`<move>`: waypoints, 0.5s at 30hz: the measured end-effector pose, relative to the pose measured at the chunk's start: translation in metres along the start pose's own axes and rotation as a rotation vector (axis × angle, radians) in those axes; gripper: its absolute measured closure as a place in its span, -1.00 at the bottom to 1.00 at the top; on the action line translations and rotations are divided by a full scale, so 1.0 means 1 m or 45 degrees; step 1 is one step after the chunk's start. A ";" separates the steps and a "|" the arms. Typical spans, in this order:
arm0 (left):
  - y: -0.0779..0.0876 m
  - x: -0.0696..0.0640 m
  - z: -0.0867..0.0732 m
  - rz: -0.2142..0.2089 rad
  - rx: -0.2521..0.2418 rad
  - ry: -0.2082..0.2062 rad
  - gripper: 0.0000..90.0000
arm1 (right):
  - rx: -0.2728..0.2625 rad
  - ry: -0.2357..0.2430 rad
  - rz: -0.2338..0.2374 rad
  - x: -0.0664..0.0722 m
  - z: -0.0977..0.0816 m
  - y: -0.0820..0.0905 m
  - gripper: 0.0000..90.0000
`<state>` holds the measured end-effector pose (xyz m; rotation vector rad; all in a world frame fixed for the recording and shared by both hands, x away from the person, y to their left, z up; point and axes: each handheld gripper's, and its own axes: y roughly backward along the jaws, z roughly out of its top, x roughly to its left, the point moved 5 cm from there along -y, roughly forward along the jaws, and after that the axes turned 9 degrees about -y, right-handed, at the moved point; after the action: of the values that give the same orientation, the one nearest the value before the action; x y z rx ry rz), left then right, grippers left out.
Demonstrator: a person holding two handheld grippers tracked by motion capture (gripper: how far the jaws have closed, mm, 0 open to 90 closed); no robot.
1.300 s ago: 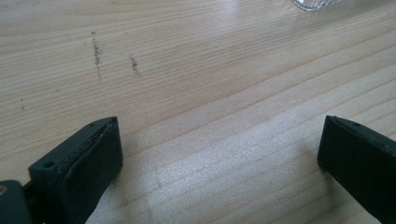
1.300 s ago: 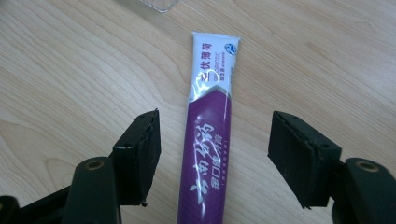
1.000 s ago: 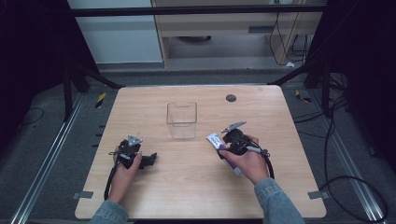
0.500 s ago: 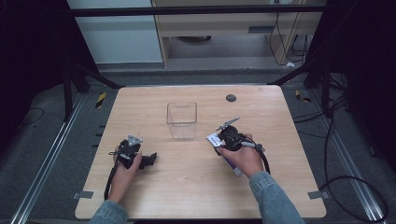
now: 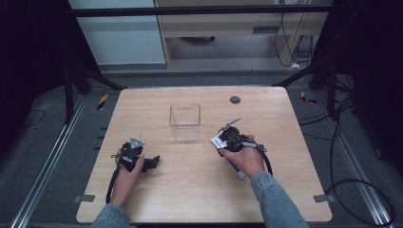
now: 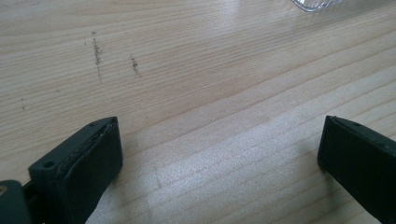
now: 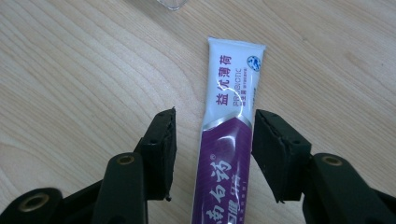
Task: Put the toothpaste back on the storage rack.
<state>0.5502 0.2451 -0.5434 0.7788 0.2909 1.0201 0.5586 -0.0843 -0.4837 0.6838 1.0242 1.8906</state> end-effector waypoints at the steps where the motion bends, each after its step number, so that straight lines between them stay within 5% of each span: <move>1: 0.000 0.000 0.000 0.001 0.000 -0.001 -1.00 | 0.002 -0.010 -0.007 -0.001 0.001 -0.002 0.10; 15: 0.000 0.000 0.000 0.000 0.000 -0.001 -1.00 | 0.070 -0.060 -0.030 -0.009 0.001 -0.018 0.17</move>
<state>0.5507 0.2450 -0.5434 0.7794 0.2900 1.0195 0.5712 -0.0866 -0.4996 0.7411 1.0532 1.8235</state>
